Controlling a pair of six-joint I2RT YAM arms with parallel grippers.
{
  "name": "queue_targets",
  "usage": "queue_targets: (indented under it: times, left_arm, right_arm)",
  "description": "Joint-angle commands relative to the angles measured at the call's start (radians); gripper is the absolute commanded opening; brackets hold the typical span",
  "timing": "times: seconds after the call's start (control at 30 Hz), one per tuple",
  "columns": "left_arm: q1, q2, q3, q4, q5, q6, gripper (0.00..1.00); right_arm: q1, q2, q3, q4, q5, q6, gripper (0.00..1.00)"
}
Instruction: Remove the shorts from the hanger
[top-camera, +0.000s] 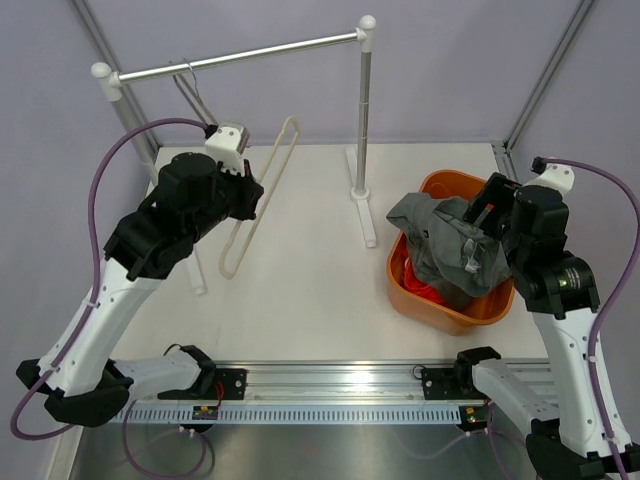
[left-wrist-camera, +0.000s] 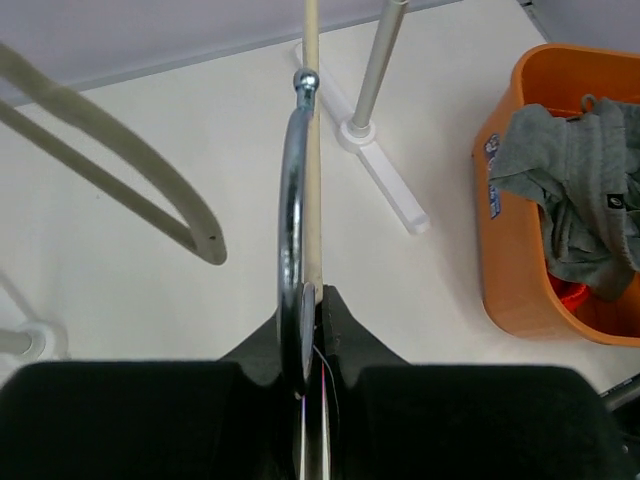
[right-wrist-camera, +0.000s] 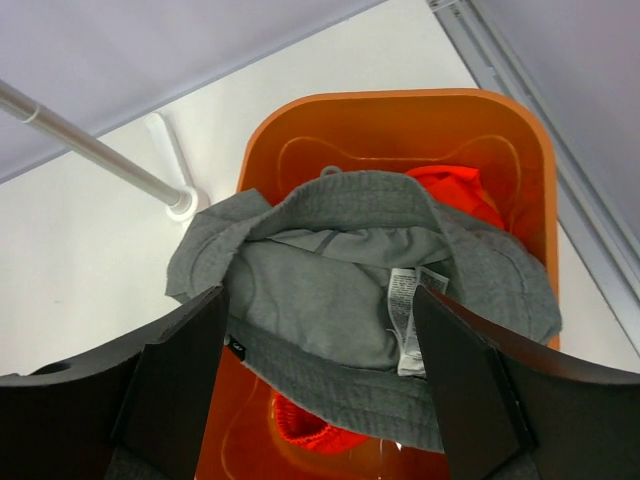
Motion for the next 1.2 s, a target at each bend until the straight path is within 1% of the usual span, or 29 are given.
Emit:
queue_targets:
  times: [0.0,0.03,0.33,0.5,0.63,0.7,0.77,0.8,0.97,1.03,1.07,1.1,1.13,1.17]
  left_arm:
    - [-0.004,-0.026,0.048,-0.036,-0.108,-0.032,0.00]
    - [-0.004,-0.031,0.049,-0.044,-0.141,-0.035,0.00]
    - [-0.004,-0.109,0.028,-0.098,-0.256,-0.075,0.00]
    - [-0.004,-0.132,0.026,-0.110,-0.258,-0.084,0.00]
    - [-0.004,-0.132,0.032,-0.096,-0.186,-0.068,0.00]
    - [-0.004,-0.107,0.049,-0.092,-0.162,-0.058,0.00]
    - [-0.004,-0.060,0.092,-0.098,-0.137,-0.049,0.00]
    - [-0.004,-0.043,0.106,-0.093,-0.102,-0.043,0.00]
    - [0.011,0.070,0.227,-0.087,-0.063,-0.008,0.00]
    - [0.038,0.130,0.294,-0.076,0.012,0.003,0.00]
    - [0.086,0.150,0.316,-0.060,0.054,0.003,0.00]
    - [0.116,0.188,0.350,-0.050,0.152,-0.003,0.00]
    - [0.170,0.205,0.367,-0.040,0.208,-0.005,0.00]
    - [0.192,0.221,0.379,-0.018,0.245,-0.005,0.00]
  right_arm:
    - [-0.005,0.014,0.029,0.068,-0.090,0.007,0.83]
    - [-0.006,0.017,0.026,0.070,-0.099,0.010,0.83]
    - [-0.006,0.040,0.004,0.107,-0.178,0.013,0.82]
    - [-0.006,0.042,0.001,0.122,-0.192,0.013,0.81]
    - [-0.006,0.042,-0.005,0.127,-0.196,0.010,0.81]
    - [-0.006,0.042,-0.008,0.133,-0.198,0.011,0.81]
    - [-0.006,0.040,0.000,0.131,-0.208,0.011,0.81]
    - [-0.006,0.040,0.003,0.131,-0.208,0.011,0.81]
    - [-0.006,0.029,0.032,0.128,-0.248,0.007,0.81]
    - [-0.006,0.031,0.043,0.127,-0.268,0.007,0.81]
    - [-0.006,0.031,0.047,0.128,-0.291,0.010,0.80]
    - [-0.006,0.029,0.049,0.130,-0.300,0.011,0.80]
    - [-0.006,0.029,0.049,0.131,-0.310,0.013,0.80]
    - [-0.006,0.031,0.052,0.131,-0.329,0.013,0.80]
